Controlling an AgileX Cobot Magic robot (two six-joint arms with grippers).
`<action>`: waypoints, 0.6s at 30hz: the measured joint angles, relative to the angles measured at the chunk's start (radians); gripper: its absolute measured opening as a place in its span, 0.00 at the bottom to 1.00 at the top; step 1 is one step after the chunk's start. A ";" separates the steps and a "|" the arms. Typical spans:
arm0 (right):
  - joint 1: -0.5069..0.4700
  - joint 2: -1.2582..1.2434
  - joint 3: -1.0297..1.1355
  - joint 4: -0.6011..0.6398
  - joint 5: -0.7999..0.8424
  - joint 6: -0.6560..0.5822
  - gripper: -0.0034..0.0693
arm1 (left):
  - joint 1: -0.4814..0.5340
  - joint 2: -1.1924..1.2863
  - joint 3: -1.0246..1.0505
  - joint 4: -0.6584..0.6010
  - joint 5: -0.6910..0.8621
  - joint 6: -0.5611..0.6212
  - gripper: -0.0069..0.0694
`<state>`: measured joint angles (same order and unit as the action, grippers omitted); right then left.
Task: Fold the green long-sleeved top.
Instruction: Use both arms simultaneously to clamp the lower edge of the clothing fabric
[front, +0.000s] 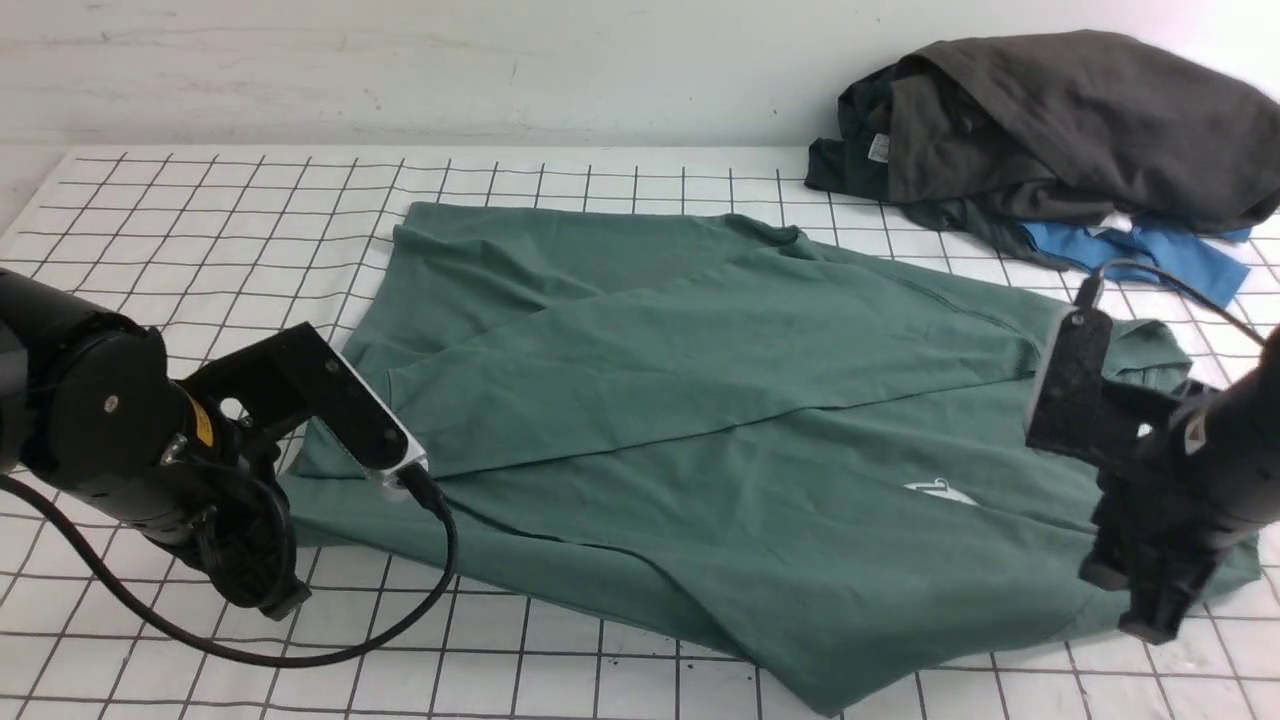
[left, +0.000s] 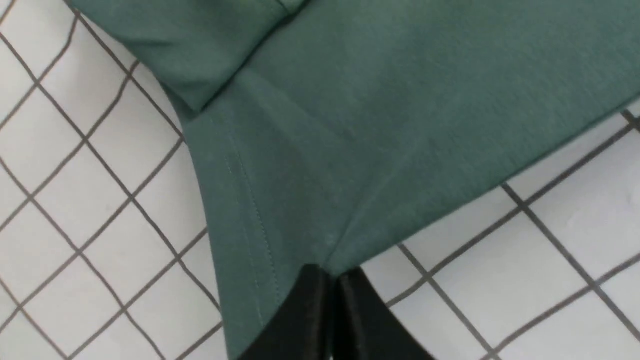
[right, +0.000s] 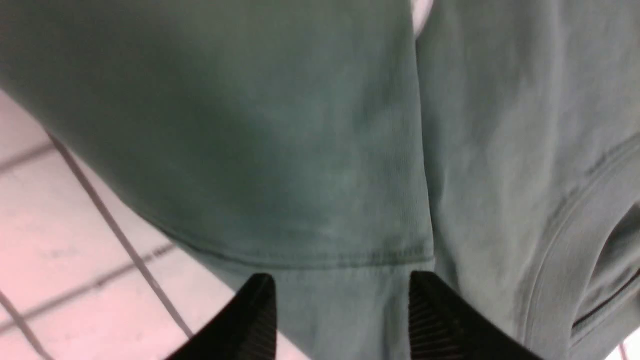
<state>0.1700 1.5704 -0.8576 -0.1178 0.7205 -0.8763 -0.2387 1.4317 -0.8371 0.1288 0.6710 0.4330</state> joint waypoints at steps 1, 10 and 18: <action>-0.013 0.012 0.006 -0.025 0.001 0.000 0.58 | 0.002 0.000 0.000 -0.006 -0.003 0.000 0.08; -0.055 0.042 0.072 -0.032 -0.053 -0.122 0.60 | 0.005 0.000 0.000 -0.021 -0.012 0.001 0.09; -0.055 0.041 0.162 0.015 -0.287 -0.185 0.33 | 0.005 0.000 -0.007 -0.038 -0.006 0.000 0.09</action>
<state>0.1154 1.6118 -0.6961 -0.1029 0.4336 -1.0617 -0.2336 1.4317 -0.8443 0.0905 0.6649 0.4329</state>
